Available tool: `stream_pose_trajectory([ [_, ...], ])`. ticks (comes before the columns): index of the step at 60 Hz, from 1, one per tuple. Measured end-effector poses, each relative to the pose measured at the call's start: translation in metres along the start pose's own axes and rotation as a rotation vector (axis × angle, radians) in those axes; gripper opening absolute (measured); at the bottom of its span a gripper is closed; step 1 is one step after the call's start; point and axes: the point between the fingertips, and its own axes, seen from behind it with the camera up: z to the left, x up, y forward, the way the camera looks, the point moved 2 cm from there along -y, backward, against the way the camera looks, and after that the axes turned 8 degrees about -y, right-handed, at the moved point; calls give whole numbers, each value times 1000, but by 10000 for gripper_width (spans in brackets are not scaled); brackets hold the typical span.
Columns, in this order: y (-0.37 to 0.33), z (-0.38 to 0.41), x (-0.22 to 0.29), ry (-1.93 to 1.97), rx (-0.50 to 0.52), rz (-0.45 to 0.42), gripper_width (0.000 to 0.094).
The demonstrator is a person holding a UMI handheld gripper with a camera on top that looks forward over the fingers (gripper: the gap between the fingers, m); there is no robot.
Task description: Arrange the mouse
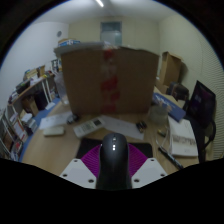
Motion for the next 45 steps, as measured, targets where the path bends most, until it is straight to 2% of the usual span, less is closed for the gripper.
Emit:
stream_pose_trajectory([
  [5, 22, -10, -44, 33, 2, 60, 337],
  [11, 37, -2, -71, 62, 42, 81, 355],
  [13, 40, 2, -79, 63, 49, 94, 387],
  [15, 42, 1, -74, 39, 37, 55, 391],
  [17, 43, 3, -74, 11, 35, 51, 403],
  [18, 43, 2, -72, 3, 33, 41, 478],
  [19, 43, 3, -72, -4, 33, 43, 432],
  [26, 42, 2, -76, 1, 37, 93, 525],
  [27, 43, 2, -76, 5, 37, 101, 546],
  [28, 41, 2, -77, 8, 36, 112, 631],
  [33, 29, 5, -80, 33, 32, 164, 888],
  [38, 7, 11, -74, 51, 19, 165, 838],
  [45, -34, 19, -69, 73, -33, 173, 844],
])
